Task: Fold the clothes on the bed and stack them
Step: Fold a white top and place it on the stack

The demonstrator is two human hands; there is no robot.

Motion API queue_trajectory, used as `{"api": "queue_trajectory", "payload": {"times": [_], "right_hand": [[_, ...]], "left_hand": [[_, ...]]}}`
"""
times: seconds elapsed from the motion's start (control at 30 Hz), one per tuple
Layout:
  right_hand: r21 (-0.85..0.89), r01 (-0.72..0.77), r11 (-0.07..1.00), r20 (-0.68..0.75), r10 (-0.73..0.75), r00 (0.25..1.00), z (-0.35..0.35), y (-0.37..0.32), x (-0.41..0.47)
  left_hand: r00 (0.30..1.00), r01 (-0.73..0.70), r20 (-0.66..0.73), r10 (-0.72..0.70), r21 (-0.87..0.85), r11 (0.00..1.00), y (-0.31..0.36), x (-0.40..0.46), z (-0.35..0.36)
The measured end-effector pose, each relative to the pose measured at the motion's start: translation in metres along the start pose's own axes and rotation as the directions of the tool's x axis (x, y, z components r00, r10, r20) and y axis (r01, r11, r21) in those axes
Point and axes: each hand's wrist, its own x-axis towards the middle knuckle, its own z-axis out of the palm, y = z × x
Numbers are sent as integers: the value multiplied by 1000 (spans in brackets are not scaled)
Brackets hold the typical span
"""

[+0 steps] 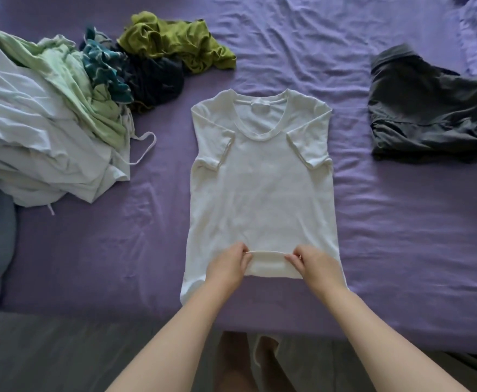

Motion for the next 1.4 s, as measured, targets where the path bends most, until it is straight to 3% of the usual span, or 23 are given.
{"api": "queue_trajectory", "payload": {"times": [0.17,0.37,0.57,0.63,0.73,0.83,0.93,1.03,1.13,1.2,1.3,1.4], "right_hand": [[-126,-13,992,-106,-1,994,-47,-4,47],[-217,-9,976,-135,-21,991,-104,-22,118],[-281,151,948,204,-95,974,-145,-25,175],[-240,178,954,240,-119,963,-150,-20,185],[-172,139,975,125,-118,985,-159,-12,198],[-235,45,971,-68,-63,996,-170,-6,216],[-313,-4,950,-165,-51,985,-179,-2,234],[-404,18,915,-199,-107,974,-188,-4,253],[-342,98,935,-248,-190,950,-201,-4,275],[-281,156,947,-228,-224,947,-210,-1,291],[-418,152,895,-171,-242,955,-219,4,314],[-539,204,817,34,-221,975,-224,9,340]], "left_hand": [[995,4,-96,16,202,979,9,53,-65],[977,-176,-79,197,222,959,17,116,-142],[973,-210,-37,229,275,938,12,164,-176],[973,-209,-42,228,269,940,10,175,-182],[972,-195,-61,227,336,921,13,195,-197],[982,-165,-28,185,338,927,10,217,-214],[985,-168,31,168,347,923,2,231,-224],[987,-80,-124,106,199,977,0,242,-235],[954,-69,-267,139,255,964,6,259,-249],[941,-61,-305,148,276,959,13,274,-256],[937,8,-333,106,324,946,20,293,-262],[931,64,-355,90,401,914,20,309,-262]]}}
